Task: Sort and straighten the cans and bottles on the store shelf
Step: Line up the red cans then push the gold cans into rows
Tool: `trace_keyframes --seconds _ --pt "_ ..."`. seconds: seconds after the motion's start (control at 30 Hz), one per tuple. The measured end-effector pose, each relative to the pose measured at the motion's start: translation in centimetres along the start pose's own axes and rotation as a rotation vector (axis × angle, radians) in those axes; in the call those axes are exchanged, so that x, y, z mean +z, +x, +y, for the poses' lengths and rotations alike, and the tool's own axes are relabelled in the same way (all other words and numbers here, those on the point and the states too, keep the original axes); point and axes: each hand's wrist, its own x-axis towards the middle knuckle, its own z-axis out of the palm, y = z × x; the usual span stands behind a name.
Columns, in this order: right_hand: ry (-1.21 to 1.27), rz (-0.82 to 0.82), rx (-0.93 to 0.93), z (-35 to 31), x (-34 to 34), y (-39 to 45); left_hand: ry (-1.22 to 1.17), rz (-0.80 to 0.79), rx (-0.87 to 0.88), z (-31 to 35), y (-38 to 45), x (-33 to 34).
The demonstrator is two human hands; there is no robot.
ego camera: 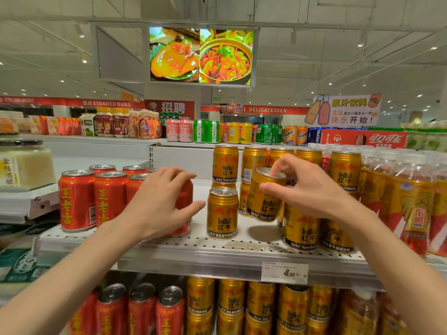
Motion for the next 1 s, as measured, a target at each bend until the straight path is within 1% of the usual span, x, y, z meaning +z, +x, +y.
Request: trace_keyframes --seconds 0.1,0.2,0.37,0.5,0.6,0.77,0.9,0.93,1.0 --pt "0.1 0.104 -0.015 -1.2 -0.8 1.1 -0.032 0.013 0.006 -0.3 -0.3 0.6" --pt "0.189 0.143 -0.028 -3.0 -0.5 2.7 -0.03 0.022 0.01 -0.4 -0.5 0.8" --pt "0.252 0.038 -0.041 -5.1 1.7 4.5 -0.039 0.027 0.005 -0.5 -0.5 1.0" --pt "0.26 0.008 -0.051 -5.8 2.3 4.8 -0.047 0.037 0.006 -0.6 -0.6 1.3" --pt "0.24 0.002 -0.043 -6.0 2.4 4.8 -0.054 0.044 0.004 -0.6 -0.5 1.5" --pt "0.222 0.059 -0.067 -5.9 2.8 4.3 -0.079 0.069 0.005 -0.4 -0.8 1.8" --pt "0.227 0.008 -0.083 -5.6 2.3 3.7 -0.124 0.057 0.0 -0.4 -0.9 1.7" --pt "0.216 -0.003 -0.09 -5.4 1.9 3.5 -0.134 0.072 0.001 -0.4 -0.9 1.6" --pt "0.201 0.014 -0.094 -4.5 0.8 2.9 -0.128 0.161 0.021 -0.3 -0.9 1.4"
